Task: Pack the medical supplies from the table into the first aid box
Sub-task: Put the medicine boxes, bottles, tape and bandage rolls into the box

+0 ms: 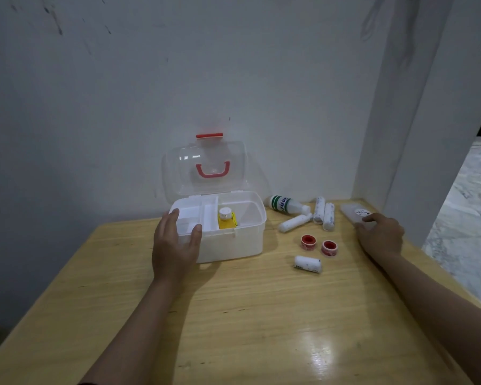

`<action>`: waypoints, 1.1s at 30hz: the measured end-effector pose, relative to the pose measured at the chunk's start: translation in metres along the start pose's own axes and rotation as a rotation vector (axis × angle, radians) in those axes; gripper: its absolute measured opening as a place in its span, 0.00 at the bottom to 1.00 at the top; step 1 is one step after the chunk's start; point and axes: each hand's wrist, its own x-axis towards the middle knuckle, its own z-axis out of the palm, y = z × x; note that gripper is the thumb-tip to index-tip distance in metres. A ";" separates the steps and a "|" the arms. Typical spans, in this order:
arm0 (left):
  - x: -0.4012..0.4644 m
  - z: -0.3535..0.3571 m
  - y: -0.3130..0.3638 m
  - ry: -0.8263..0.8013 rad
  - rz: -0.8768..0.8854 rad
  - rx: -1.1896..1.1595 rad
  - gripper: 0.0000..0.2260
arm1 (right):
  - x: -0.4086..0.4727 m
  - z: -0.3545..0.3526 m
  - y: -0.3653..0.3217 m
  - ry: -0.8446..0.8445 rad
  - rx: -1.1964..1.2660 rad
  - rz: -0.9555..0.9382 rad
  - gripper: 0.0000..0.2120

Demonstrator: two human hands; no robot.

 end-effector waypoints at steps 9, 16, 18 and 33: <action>0.000 -0.006 0.000 -0.081 -0.006 -0.003 0.30 | -0.031 -0.038 -0.035 0.076 0.260 -0.349 0.09; 0.003 -0.015 -0.004 -0.193 -0.016 0.071 0.32 | -0.055 -0.060 -0.117 -0.197 0.530 -0.537 0.06; 0.003 -0.017 -0.003 -0.192 -0.022 0.080 0.33 | -0.055 -0.058 -0.140 -0.308 0.501 -0.587 0.07; 0.000 -0.017 0.000 -0.151 -0.059 0.052 0.33 | -0.065 0.020 -0.212 -0.687 0.085 -0.728 0.07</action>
